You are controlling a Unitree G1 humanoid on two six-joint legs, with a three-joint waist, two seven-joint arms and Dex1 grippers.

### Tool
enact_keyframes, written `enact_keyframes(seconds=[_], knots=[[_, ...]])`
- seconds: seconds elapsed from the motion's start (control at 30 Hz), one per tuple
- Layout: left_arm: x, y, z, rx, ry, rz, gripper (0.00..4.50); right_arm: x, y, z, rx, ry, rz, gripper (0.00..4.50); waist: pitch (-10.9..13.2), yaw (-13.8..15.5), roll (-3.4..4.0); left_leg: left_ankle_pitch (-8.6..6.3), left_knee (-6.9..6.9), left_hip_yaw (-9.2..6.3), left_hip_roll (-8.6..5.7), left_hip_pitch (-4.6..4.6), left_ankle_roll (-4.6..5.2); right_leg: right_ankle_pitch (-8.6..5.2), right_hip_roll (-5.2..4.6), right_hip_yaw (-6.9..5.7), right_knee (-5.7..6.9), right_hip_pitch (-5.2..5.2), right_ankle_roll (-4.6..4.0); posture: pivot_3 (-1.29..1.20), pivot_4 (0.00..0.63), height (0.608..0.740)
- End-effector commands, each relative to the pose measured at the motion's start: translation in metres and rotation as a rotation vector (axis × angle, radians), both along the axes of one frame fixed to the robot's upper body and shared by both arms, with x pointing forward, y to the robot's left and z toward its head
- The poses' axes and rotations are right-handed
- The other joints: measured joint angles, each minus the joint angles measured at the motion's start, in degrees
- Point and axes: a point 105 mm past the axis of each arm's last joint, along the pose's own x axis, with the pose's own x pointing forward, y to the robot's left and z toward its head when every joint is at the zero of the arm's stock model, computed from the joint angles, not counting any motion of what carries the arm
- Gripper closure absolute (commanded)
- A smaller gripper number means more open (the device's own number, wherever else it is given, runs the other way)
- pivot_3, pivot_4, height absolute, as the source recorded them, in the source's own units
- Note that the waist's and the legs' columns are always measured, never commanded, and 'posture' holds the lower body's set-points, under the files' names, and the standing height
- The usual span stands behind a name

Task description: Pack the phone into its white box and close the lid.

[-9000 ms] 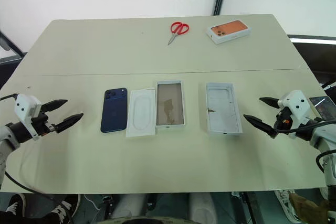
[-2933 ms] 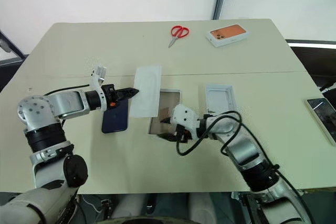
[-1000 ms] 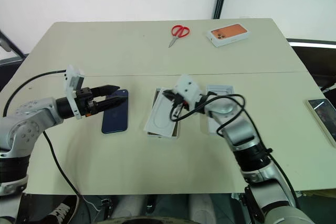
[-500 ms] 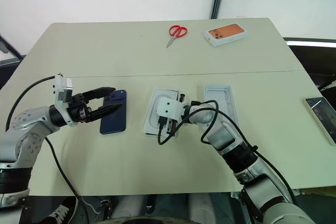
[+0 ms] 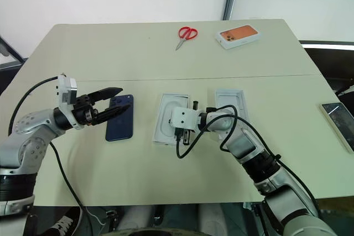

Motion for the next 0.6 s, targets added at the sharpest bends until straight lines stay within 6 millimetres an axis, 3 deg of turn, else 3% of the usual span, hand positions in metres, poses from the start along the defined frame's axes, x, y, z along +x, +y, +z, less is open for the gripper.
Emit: enact_keyframes(seconds=[0.03, 0.23, 0.5, 0.6], knots=[[-0.001, -0.005, 0.01, 0.003, -0.047, -0.013, 0.83, 0.0, 0.0, 0.0, 0.013, 0.001, -0.001, 4.44, 0.0, -0.1, 0.0, 0.0, 0.0, 0.0, 0.0, 0.0, 0.0, 0.0, 0.0, 0.0, 0.0, 0.0, 0.0, 0.0, 0.15, 0.74], [-0.001, -0.002, 0.009, 0.007, -0.043, 0.003, 0.83, 0.0, 0.004, -0.002, 0.025, -0.005, -0.002, 4.44, 0.0, 0.0, 0.0, 0.0, 0.0, 0.0, 0.0, 0.0, 0.0, 0.0, 0.0, 0.0, 0.0, 0.0, 0.0, 0.0, 0.15, 0.74], [0.007, 0.013, 0.003, 0.029, 0.045, 0.071, 0.83, 0.011, -0.003, 0.033, 0.161, -0.031, -0.077, 4.44, 0.0, 0.0, 0.0, 0.0, 0.0, -0.01, 0.0, -0.01, 0.0, 0.0, 0.0, 0.0, 0.01, -0.01, 0.0, 0.0, 0.15, 0.74], [0.013, 0.028, -0.002, 0.03, 0.117, 0.137, 0.83, 0.017, -0.005, 0.053, 0.233, -0.036, -0.095, 4.44, 0.0, -0.1, 0.0, 0.0, 0.0, -0.01, 0.0, -0.01, 0.0, 0.0, 0.01, 0.01, 0.03, -0.03, 0.0, 0.0, 0.15, 0.74]])
